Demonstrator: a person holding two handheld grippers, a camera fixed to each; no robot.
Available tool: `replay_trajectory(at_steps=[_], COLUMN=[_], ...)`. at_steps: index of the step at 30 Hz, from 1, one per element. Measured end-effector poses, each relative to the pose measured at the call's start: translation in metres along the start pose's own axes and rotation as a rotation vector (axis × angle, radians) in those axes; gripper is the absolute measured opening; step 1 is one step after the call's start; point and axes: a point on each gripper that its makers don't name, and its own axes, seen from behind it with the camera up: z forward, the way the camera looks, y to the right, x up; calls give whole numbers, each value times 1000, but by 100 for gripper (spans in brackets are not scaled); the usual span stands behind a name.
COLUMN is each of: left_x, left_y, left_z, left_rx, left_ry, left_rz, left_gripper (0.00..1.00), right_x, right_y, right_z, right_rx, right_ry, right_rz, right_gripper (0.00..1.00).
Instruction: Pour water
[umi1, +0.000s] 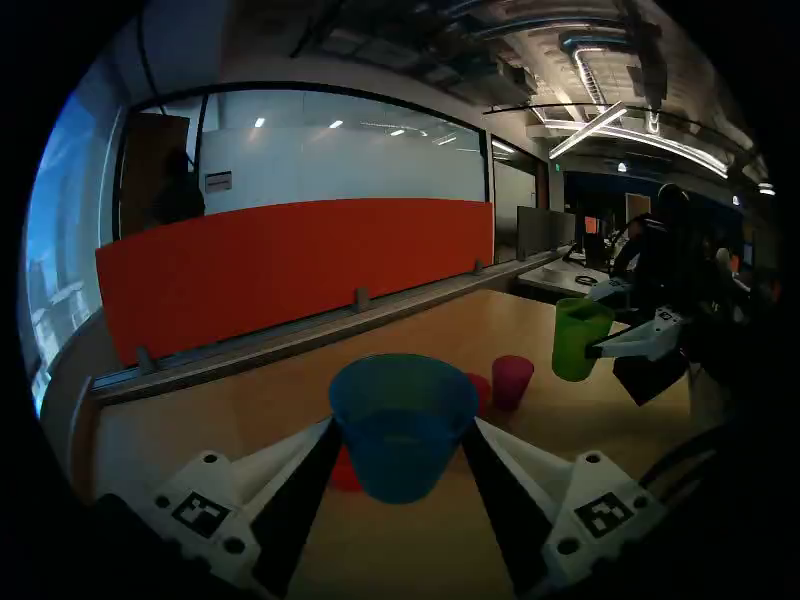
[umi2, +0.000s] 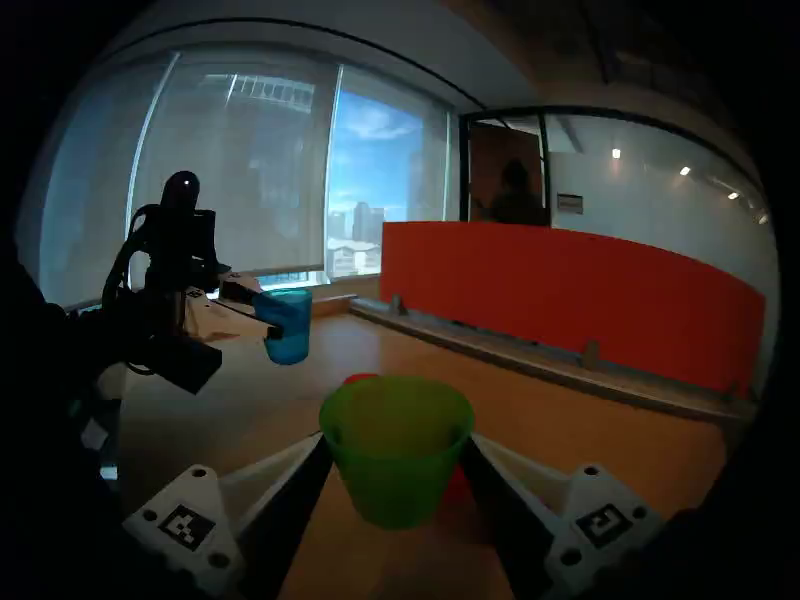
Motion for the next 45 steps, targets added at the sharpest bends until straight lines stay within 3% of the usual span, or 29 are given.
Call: replay_trajectory(at_steps=[12, 33, 45], left_x=[15, 51, 69], left_y=[0, -1, 4], left_z=[-3, -3, 2], left_rx=[6, 73, 100], left_ry=[37, 107, 119], left_rz=[42, 227, 337], left_gripper=[83, 83, 83], right_x=[8, 14, 12], right_y=[-3, -28, -43], right_z=[3, 30, 48], right_rx=[14, 85, 126], right_ry=[23, 56, 63], right_rz=[-11, -24, -13], right_gripper=[89, 88, 88])
